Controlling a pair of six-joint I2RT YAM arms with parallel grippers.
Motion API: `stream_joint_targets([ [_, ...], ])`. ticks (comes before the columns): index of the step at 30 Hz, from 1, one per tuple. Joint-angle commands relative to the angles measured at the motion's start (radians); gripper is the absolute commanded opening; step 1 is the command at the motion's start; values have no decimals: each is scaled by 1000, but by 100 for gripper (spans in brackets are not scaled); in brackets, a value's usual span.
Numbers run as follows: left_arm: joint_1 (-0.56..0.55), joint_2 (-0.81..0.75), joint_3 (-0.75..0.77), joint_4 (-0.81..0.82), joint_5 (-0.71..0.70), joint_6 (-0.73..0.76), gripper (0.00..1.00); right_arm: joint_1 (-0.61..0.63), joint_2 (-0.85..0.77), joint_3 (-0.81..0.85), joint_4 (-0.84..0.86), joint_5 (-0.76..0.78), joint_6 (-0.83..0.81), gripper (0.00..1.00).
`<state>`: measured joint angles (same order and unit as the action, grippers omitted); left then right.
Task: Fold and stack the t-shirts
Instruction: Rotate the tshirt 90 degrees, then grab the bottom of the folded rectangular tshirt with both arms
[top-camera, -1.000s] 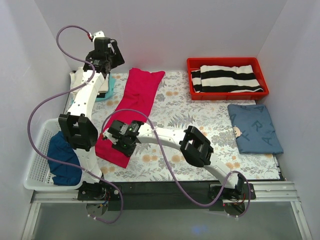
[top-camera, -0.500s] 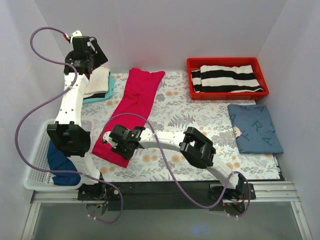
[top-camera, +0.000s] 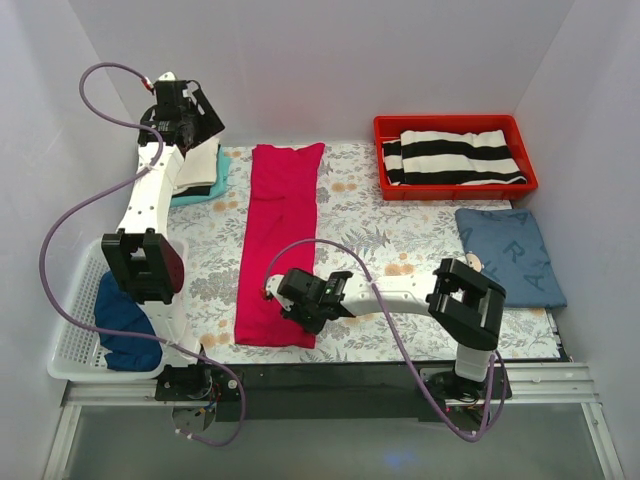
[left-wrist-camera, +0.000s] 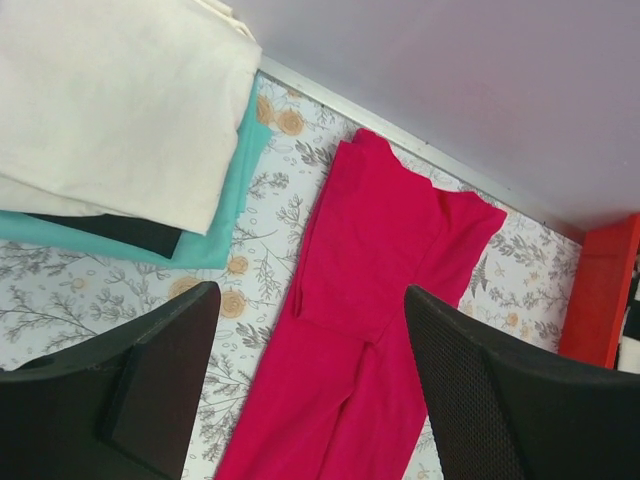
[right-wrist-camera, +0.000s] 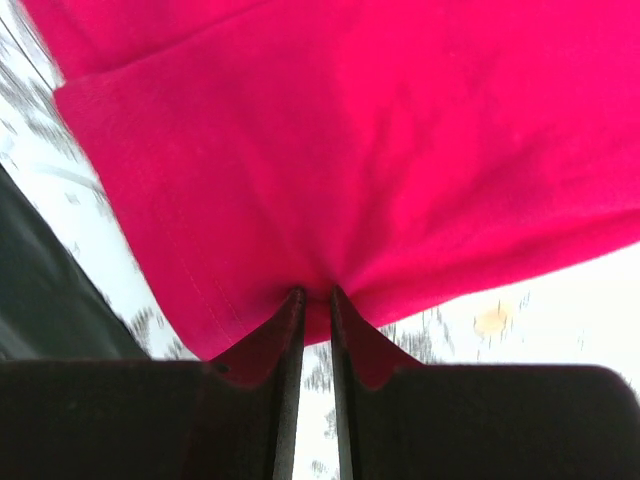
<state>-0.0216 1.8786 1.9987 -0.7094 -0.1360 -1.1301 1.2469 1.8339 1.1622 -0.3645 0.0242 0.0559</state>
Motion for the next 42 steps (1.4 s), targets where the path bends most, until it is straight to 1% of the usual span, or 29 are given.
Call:
stream_joint_targets([
  [1, 3, 40, 25, 17, 100, -22, 73, 0, -1, -101, -231, 34, 59, 21],
  [4, 3, 91, 34, 30, 168, -30, 72, 2, -59, -121, -274, 20, 74, 21],
  [8, -12, 142, 51, 36, 208, -19, 70, 0, -117, -142, -309, 20, 94, 21],
  [11, -38, 155, 46, 41, 187, 4, 70, 2, -178, -116, -320, 49, 110, 21],
  [13, -52, 137, 29, 42, 180, 12, 70, 0, -209, -63, -315, 100, 127, 20],
  [15, -54, 114, -27, 45, 167, 7, 70, -4, -246, -20, -309, 152, 142, 20],
  [16, -54, 72, -55, 45, 162, -2, 70, -9, -257, 20, -303, 173, 150, 22],
  [17, -54, 47, -130, 45, 156, -10, 70, -13, -277, 37, -295, 193, 165, 24],
  [18, -55, 12, -173, 48, 150, -19, 70, -24, -285, 56, -291, 216, 171, 25],
  [20, -55, -111, -285, 67, 162, -46, 70, -38, -301, 94, -281, 233, 194, 28],
  [21, -60, -154, -389, 73, 168, -57, 70, -47, -308, 102, -281, 237, 202, 30],
  [22, -63, -194, -450, 73, 193, -69, 70, -73, -309, 108, -281, 244, 214, 31],
  [23, -72, -285, -506, 73, 208, -85, 68, -87, -314, 113, -281, 250, 226, 32],
  [24, -93, -329, -614, 67, 210, -94, 67, -107, -315, 108, -283, 237, 248, 35],
  [25, -113, -378, -661, 59, 213, -105, 66, -153, -318, 100, -283, 232, 263, 35],
  [26, -132, -462, -704, 42, 213, -128, 65, -179, -324, 88, -284, 232, 283, 35],
  [27, -150, -510, -751, 30, 211, -143, 65, -207, -329, 77, -281, 188, 301, 35],
  [28, -199, -550, -814, 16, 207, -158, 64, -263, -334, 68, -283, 180, 318, 35],
  [29, -218, -587, -846, -2, 205, -180, 64, -286, -341, 51, -284, 180, 334, 35],
  [30, -250, -660, -873, -40, 207, -218, 63, -329, -343, 45, -281, 155, 343, 35],
  [31, -262, -691, -920, -61, 210, -243, 63, -343, -346, 42, -283, 154, 348, 36],
  [33, -277, -784, -965, -122, 228, -301, 63, -362, -349, 33, -281, 140, 354, 35],
  [36, -287, -876, -1044, -215, 220, -344, 61, -369, -355, 13, -278, 117, 361, 35],
  [38, -288, -910, -1099, -271, 230, -378, 60, -371, -366, -5, -258, 97, 374, 34],
  [42, -297, -989, -1187, -305, 253, -418, 57, -368, -412, -94, -202, 7, 394, 34],
])
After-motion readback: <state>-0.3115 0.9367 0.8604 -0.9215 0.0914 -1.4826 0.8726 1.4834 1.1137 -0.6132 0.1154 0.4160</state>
